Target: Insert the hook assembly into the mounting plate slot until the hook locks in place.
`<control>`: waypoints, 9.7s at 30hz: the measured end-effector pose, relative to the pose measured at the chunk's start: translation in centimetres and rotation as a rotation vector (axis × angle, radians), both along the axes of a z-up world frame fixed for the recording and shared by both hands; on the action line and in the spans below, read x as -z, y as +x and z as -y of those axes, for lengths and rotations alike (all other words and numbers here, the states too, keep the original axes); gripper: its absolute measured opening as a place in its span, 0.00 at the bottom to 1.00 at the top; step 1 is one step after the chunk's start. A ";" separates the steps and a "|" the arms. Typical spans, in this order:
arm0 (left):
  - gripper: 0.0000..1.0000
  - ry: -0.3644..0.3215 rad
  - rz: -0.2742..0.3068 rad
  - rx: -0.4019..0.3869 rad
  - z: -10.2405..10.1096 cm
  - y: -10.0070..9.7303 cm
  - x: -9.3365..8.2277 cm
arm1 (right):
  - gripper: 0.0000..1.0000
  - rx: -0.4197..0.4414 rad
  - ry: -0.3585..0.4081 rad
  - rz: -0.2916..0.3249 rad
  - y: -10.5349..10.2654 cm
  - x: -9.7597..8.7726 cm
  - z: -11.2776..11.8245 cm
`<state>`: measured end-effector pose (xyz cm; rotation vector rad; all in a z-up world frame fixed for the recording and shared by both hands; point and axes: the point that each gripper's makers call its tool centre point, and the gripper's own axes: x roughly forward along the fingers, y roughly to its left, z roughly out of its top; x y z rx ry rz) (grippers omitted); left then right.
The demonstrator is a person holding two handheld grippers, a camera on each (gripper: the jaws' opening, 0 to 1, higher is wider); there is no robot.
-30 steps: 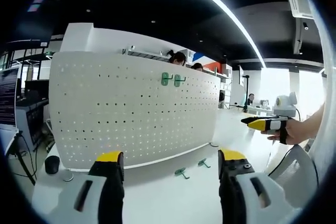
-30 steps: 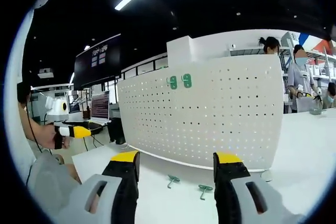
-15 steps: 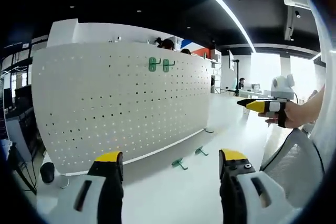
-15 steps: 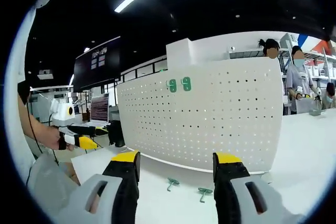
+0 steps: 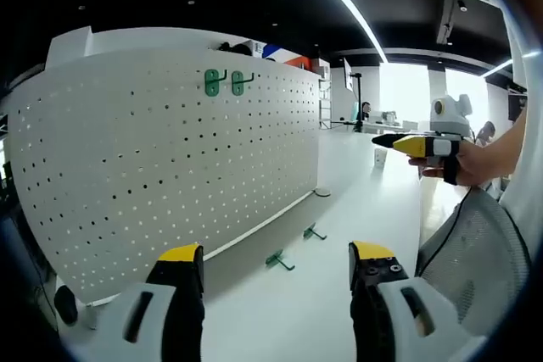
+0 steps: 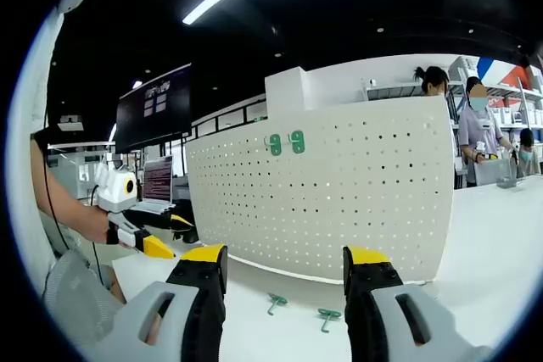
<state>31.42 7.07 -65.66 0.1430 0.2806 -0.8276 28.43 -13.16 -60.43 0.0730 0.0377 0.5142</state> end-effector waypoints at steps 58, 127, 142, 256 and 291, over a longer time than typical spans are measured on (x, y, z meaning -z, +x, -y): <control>0.66 0.406 -0.079 0.355 4.8 5.5 7.6 | 0.52 0.032 0.002 0.032 0.1 -0.8 1.5; 0.65 0.777 -0.234 0.766 9.2 7.3 17.0 | 0.49 0.069 0.051 0.019 -0.2 -0.7 3.1; 0.65 0.787 -0.258 0.811 9.1 6.7 17.8 | 0.47 0.071 0.046 0.008 -0.3 -0.5 3.0; 0.02 0.564 -0.088 0.558 12.2 10.1 10.9 | 0.37 0.080 0.121 0.019 -0.2 -1.9 3.4; 0.02 0.352 0.068 0.511 14.4 8.1 1.0 | 0.39 0.059 0.161 0.057 -0.8 -4.5 1.9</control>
